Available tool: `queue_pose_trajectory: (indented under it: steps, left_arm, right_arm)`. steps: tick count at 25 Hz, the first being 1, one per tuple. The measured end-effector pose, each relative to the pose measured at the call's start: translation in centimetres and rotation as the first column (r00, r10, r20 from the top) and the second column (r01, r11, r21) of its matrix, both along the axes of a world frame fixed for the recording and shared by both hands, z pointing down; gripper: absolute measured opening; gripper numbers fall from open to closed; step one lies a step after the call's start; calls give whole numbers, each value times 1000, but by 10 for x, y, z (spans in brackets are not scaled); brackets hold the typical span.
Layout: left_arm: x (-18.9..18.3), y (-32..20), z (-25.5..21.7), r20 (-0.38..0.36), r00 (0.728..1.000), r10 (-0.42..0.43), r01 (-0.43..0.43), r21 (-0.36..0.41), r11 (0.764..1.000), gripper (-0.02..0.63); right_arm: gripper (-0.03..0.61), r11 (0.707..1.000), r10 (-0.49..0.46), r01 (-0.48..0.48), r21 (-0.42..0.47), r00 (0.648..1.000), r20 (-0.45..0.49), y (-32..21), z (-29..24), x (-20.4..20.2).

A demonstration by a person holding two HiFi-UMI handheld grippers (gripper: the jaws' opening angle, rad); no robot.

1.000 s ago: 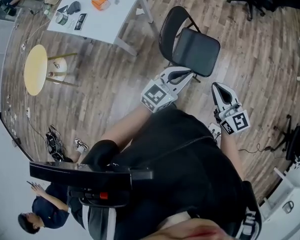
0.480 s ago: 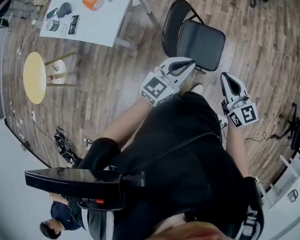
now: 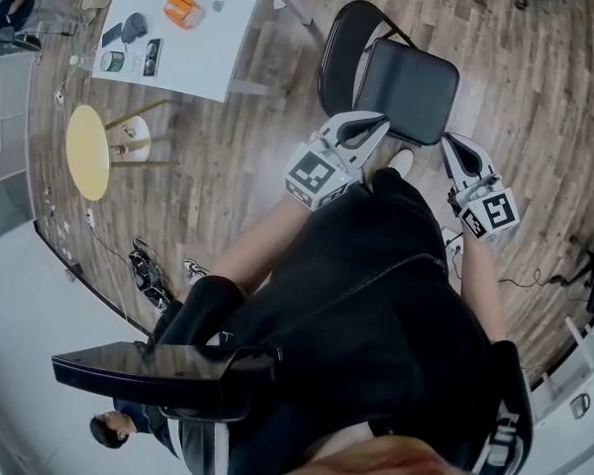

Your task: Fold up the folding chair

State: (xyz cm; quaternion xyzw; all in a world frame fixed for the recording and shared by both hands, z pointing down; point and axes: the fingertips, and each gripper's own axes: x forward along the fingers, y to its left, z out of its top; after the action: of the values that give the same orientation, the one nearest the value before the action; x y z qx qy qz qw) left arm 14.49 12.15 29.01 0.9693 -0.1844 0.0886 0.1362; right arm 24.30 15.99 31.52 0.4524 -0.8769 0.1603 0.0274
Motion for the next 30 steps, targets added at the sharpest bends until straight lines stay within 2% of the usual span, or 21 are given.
queue_pose_trajectory:
  steps: [7,11,14,18,19,21,22,25,28,30]
  left_arm:
    - [39,-18,29,73,997,-31,35,-52,998,6]
    - [41,-38,53,147,987,-70,85,-94,992,6]
    - [22,-59,84,268,959,-91,132,-138,982,6]
    - [-30,-111,130,411,901,-141,238,-195,952,17]
    - [-43,-124,141,441,885,-150,264,-210,942,47]
    - [-65,-151,163,498,852,-160,307,-227,924,148]
    - [-74,-163,174,524,835,-167,328,-229,917,166]
    - [-98,-193,209,579,793,-190,391,-243,888,198]
    - [-109,-213,242,605,774,-185,419,-271,867,218]
    - [-112,-216,262,620,766,-167,421,-288,860,221]
  right_arm:
    - [11,997,-25,29,-68,998,60,-18,47,30]
    - [12,990,-25,39,-135,994,105,-32,80,43]
    - [12,980,-6,32,-195,991,132,-38,111,49]
    - [12,958,23,1,-287,997,78,-58,181,59]
    - [12,948,27,-7,-318,998,57,-61,203,61]
    - [12,923,36,-21,-385,999,34,-66,248,65]
    - [14,908,40,-23,-419,999,31,-67,270,67]
    - [55,854,68,-20,-520,995,73,-71,330,78]
    - [144,800,149,-26,-599,976,156,-75,381,95]
    - [184,756,226,-34,-654,951,213,-65,415,107]
